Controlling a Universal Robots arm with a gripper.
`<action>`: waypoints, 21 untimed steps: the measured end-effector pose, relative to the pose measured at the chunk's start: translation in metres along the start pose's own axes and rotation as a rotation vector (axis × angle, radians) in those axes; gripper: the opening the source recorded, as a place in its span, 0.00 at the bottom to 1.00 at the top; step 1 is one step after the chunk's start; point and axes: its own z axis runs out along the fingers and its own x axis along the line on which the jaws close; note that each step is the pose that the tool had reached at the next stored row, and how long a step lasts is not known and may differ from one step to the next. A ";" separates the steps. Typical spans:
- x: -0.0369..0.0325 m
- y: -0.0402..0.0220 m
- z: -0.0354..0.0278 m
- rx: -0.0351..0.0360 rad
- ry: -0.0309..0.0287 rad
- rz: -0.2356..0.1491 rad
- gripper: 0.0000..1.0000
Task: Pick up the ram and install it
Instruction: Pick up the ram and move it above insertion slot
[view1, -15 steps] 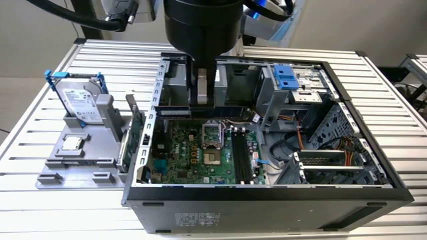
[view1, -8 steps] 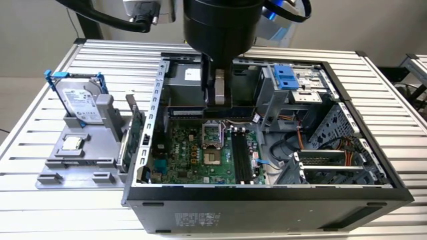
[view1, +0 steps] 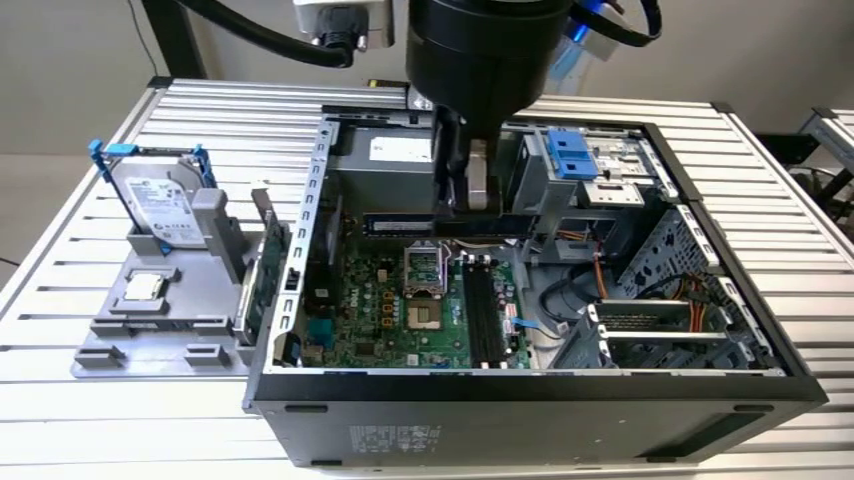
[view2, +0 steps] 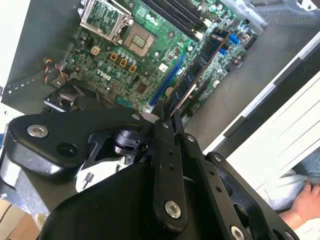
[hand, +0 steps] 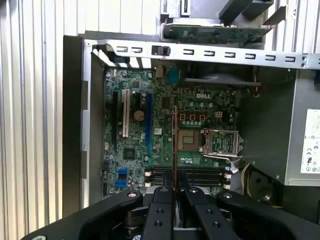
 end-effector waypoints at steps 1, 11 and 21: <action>0.0000 -0.0027 0.0000 0.0000 0.0000 0.000 0.00; 0.0006 -0.0321 -0.0003 0.0000 -0.0001 0.000 0.00; 0.0000 -0.0441 -0.0002 0.0026 -0.0006 0.069 0.00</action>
